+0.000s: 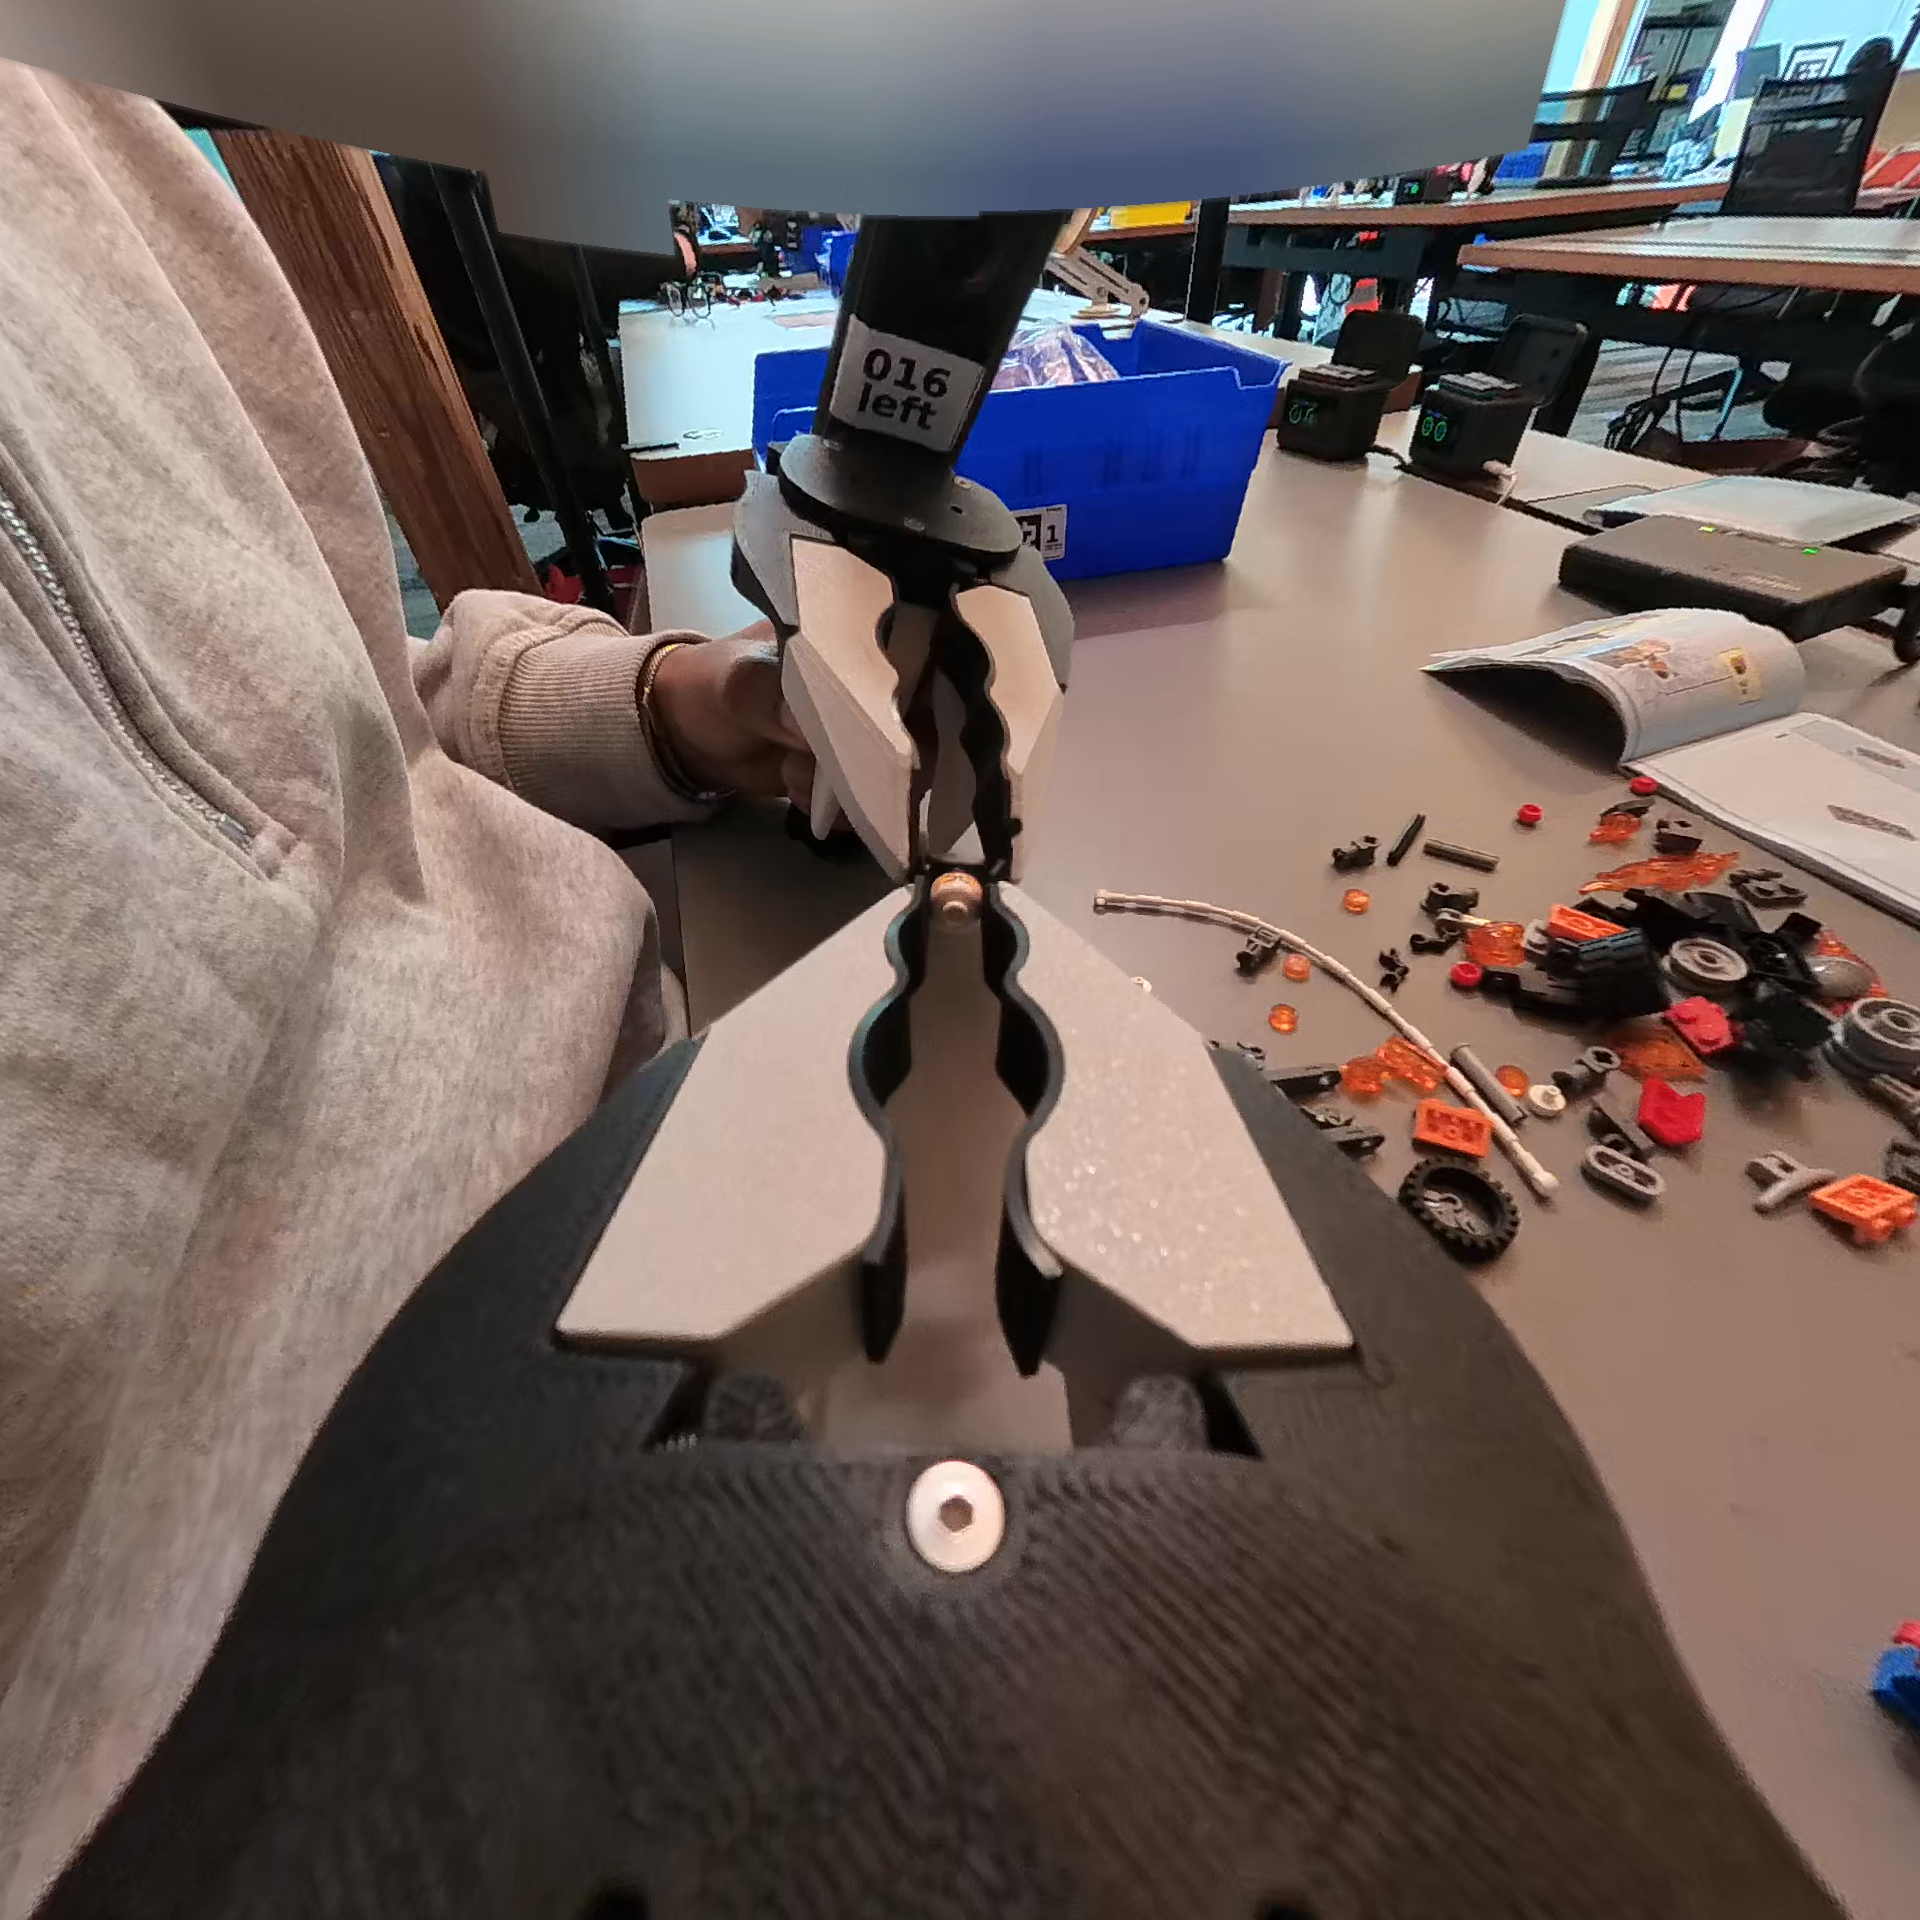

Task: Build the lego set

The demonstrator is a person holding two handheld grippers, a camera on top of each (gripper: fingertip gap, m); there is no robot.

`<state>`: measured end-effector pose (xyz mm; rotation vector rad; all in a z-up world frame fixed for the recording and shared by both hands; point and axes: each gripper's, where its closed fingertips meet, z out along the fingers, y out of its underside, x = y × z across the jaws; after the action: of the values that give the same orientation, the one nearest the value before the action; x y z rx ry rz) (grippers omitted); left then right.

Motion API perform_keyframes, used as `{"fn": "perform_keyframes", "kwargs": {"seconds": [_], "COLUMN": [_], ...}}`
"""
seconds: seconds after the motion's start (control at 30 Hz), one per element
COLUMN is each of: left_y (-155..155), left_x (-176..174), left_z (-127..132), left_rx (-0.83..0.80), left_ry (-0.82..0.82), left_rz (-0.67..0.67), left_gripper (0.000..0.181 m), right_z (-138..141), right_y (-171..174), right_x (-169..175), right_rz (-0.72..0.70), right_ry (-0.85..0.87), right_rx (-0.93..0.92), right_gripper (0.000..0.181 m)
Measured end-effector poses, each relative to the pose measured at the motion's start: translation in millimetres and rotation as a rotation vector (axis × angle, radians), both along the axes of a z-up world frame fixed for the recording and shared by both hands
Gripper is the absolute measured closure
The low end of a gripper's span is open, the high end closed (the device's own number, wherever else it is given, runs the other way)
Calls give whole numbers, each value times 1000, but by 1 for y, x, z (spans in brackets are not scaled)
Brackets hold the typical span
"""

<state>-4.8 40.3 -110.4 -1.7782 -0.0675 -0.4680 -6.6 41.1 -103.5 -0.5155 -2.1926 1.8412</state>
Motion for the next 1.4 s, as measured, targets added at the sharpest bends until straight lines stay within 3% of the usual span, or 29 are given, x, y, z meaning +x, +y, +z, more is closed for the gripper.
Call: {"fn": "perform_keyframes", "kwargs": {"seconds": [0.67,1.1,1.4], "left_y": [4,5,7], "left_x": [2,3,7], "left_z": [-13,-14,-22], "left_rx": [-96,-106,-156], "left_ry": [110,84,102], "left_rz": [35,26,11], "left_gripper": [166,166,166], "right_z": [-13,-15,-24], "right_y": [4,4,6], "right_x": [3,2,7], "right_rz": [8,28,79], "right_ry": [-29,-55,-49], "right_rx": [126,91,214], "right_gripper": [173,173,173]}}
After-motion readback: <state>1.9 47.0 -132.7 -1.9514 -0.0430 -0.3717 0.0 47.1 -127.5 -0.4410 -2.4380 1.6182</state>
